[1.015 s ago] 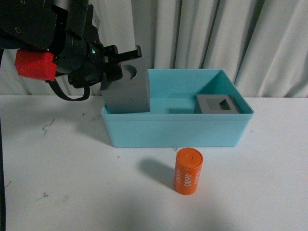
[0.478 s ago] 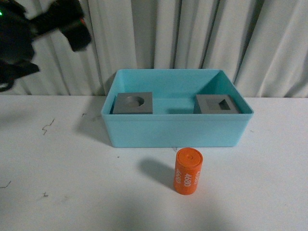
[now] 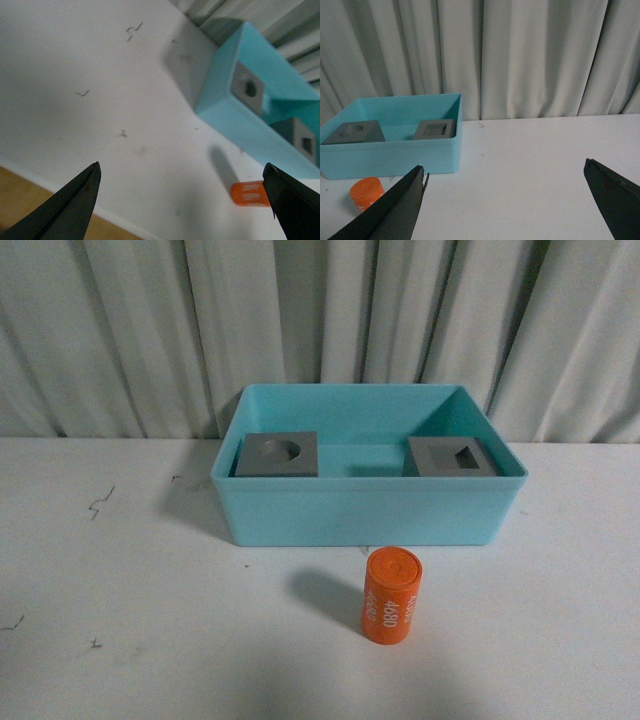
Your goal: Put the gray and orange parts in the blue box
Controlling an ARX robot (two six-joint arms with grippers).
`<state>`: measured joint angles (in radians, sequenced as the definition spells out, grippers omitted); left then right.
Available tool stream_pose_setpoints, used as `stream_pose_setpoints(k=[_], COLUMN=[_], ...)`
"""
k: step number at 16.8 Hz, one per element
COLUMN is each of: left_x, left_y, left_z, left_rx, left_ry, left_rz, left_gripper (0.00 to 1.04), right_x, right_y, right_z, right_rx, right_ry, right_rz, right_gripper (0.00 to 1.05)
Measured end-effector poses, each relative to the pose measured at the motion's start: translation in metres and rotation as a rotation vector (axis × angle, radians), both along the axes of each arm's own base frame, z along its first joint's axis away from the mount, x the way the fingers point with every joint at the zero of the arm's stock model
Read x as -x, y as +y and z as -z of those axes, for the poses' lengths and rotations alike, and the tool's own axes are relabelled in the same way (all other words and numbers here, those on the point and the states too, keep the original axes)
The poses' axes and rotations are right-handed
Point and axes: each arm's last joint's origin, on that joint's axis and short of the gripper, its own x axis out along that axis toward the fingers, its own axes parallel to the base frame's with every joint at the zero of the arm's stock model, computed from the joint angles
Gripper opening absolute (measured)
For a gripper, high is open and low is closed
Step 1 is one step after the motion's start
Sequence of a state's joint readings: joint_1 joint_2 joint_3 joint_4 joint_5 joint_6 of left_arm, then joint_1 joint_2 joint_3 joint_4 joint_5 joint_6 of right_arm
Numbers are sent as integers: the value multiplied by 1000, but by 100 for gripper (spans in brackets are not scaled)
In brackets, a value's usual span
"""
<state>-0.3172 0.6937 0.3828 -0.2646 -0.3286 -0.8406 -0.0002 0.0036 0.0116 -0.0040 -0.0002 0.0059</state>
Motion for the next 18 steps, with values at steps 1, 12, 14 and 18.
stream_pose_setpoints(k=[1, 12, 14, 18], left_x=[5, 24, 25, 28], left_y=[-1, 26, 27, 39], left_z=[-5, 20, 21, 23], left_rx=[28, -600, -606, -626], left_ry=[-43, -491, -494, -497], left_rz=[-4, 228, 232, 206], left_gripper=[98, 12, 5, 2], right_x=[0, 0, 0, 0], right_y=[0, 0, 0, 0], right_z=[0, 0, 0, 0], right_rx=[0, 0, 0, 0], right_ry=[0, 0, 0, 0], right_rz=[0, 0, 0, 0], right_gripper=[98, 98, 98, 98])
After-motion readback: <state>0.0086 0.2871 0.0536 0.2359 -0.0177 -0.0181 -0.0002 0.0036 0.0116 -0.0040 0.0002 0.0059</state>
